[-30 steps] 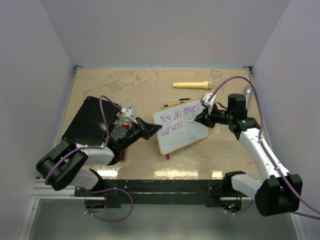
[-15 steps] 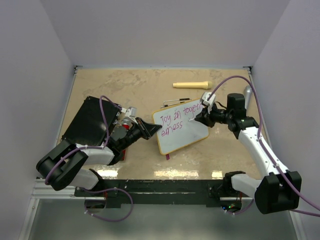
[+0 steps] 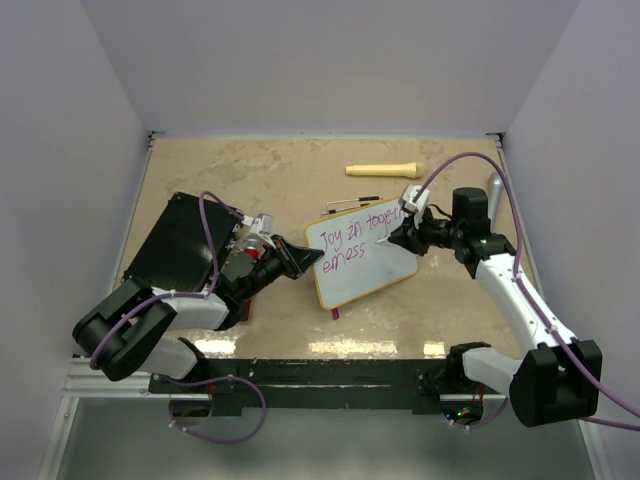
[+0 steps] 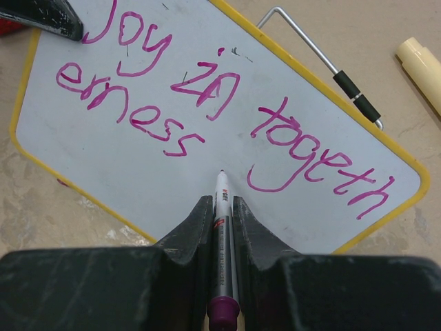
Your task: Write a sentence on the whiteboard
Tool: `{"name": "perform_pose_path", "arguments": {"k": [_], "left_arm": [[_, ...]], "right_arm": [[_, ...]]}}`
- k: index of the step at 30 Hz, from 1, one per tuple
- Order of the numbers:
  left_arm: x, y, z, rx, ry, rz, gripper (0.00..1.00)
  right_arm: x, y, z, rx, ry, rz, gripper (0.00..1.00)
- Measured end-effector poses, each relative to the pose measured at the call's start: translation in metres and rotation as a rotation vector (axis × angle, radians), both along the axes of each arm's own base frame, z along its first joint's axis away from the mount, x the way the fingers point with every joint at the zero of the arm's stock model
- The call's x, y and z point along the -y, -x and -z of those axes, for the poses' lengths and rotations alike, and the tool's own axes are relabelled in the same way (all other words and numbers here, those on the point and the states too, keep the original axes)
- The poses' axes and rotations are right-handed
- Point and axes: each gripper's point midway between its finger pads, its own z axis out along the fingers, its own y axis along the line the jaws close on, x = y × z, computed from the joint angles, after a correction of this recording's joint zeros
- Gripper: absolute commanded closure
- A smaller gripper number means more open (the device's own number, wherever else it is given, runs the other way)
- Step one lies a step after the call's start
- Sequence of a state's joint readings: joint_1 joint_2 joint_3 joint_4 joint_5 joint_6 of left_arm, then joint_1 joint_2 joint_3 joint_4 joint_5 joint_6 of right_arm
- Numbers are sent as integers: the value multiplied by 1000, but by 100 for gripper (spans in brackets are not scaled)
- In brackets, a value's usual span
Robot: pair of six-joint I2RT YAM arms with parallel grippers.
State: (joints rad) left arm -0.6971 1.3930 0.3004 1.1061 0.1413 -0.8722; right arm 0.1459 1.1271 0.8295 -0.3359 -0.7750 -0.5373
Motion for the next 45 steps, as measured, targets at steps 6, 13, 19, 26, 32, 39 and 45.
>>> {"name": "perform_pose_path", "arguments": {"k": [6, 13, 19, 26, 32, 39, 45], "left_arm": [[0, 0, 0, 0, 0, 0, 100], [0, 0, 0, -2, 2, 0, 100], [0, 0, 0, -7, 4, -1, 100], [0, 0, 1, -9, 4, -4, 100], [1, -1, 1, -11, 6, -7, 100], [0, -1, 2, -25, 15, -12, 100], [0, -1, 3, -31, 18, -16, 100]], "right_arm": [[-1, 0, 1, 0, 3, -1, 100], [0, -2, 4, -6, 10, 6, 100], [-1, -2, 5, -10, 13, 11, 100], [-3, -1, 5, -10, 11, 6, 100], [-4, -1, 5, -12, 9, 7, 100], [-3, -1, 5, -14, 11, 12, 100], [-2, -1, 6, -19, 17, 16, 100]]}}
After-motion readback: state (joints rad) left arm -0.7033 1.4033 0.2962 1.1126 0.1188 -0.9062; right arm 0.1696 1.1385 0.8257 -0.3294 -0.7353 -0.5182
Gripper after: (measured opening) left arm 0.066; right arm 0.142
